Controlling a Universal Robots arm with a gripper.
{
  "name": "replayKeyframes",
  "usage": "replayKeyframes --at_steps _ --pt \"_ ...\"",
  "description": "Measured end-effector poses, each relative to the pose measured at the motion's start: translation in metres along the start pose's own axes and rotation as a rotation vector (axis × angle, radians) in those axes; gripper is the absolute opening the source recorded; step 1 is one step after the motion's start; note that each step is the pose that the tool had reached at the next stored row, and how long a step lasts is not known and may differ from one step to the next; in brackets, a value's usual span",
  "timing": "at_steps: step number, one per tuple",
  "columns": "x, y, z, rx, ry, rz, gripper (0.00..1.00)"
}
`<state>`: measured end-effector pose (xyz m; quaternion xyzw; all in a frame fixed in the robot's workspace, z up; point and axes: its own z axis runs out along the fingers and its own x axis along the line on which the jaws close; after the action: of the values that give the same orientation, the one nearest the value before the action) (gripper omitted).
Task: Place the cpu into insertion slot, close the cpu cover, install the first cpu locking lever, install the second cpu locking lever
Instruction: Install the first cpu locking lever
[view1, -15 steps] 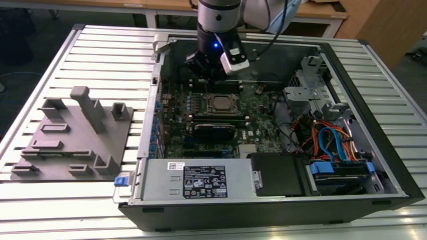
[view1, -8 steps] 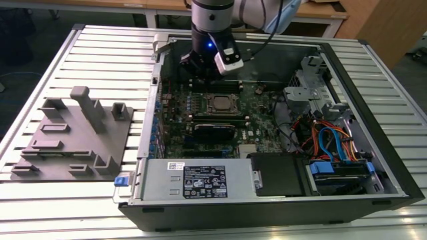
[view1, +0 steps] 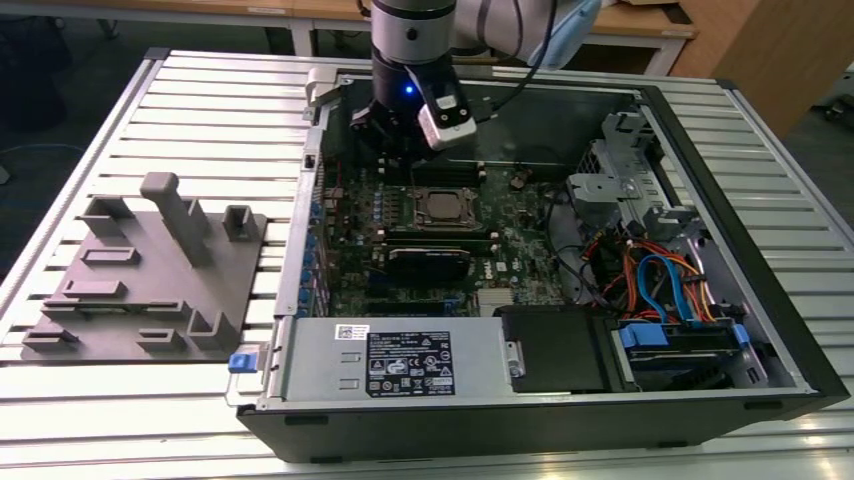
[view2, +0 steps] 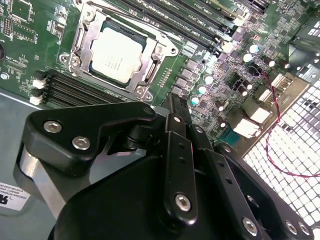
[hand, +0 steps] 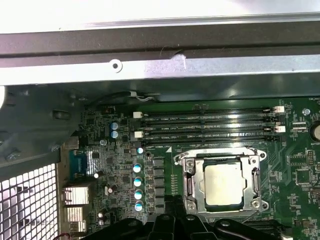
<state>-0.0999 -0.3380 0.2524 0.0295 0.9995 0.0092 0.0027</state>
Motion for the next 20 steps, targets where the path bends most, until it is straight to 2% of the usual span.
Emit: replayKeyframes --at_steps 13,17,20 --pt "0.0001 -0.0001 0.0001 0.0001 0.0001 -0.003 0.10" --pt "0.0002 -0.0001 0.0006 -0.0002 0.0010 -0.052 0.10" --pt "0.0013 -0.0001 0.0008 -0.0005 0.0009 -0.054 0.10"
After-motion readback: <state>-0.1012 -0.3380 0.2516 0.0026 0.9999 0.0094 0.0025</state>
